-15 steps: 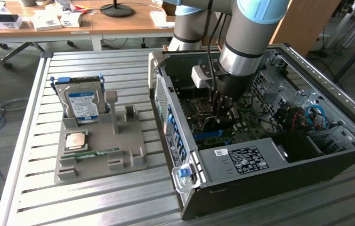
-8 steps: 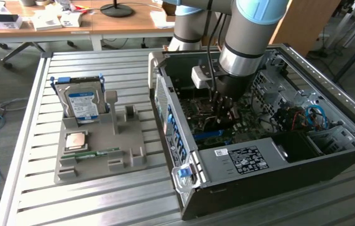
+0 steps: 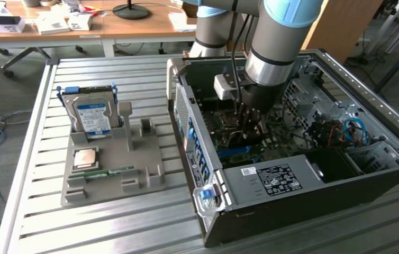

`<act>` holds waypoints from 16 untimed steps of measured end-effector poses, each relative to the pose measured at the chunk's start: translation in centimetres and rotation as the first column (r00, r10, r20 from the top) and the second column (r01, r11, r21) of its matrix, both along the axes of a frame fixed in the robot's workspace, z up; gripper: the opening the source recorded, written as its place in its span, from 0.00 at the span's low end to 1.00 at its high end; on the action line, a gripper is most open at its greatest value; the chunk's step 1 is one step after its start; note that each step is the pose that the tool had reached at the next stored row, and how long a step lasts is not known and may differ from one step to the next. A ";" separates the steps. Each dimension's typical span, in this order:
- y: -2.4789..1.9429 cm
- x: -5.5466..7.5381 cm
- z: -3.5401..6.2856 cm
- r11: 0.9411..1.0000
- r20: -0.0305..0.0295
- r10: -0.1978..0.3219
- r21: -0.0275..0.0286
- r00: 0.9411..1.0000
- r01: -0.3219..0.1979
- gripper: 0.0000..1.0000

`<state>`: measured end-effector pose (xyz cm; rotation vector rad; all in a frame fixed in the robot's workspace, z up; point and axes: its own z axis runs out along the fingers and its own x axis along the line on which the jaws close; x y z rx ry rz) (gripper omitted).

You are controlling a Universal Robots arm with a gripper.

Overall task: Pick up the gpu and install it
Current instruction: 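Insert the gpu into the slot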

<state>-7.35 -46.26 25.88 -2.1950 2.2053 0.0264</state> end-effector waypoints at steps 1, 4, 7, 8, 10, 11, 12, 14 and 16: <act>-0.01 0.0 -0.02 1.000 0.000 0.000 0.000 1.000 0.000 0.26; 0.00 0.0 -0.05 1.000 0.000 0.000 0.000 1.000 0.000 0.26; 0.00 0.0 -0.15 1.000 0.000 0.000 0.000 1.000 0.000 0.26; 0.00 0.0 -0.17 1.000 0.000 0.000 0.000 1.000 0.000 0.26; 0.00 0.0 -0.19 1.000 0.000 0.000 0.000 1.000 0.000 0.26; 0.00 0.0 -0.20 1.000 0.000 0.000 0.000 1.000 0.000 0.26; 0.00 0.0 -0.20 1.000 0.000 0.000 0.000 1.000 0.000 0.26; 0.00 0.0 -0.27 1.000 0.000 0.000 0.000 1.000 0.000 0.26; 0.00 0.0 -0.31 1.000 0.000 0.000 0.000 1.000 0.000 0.26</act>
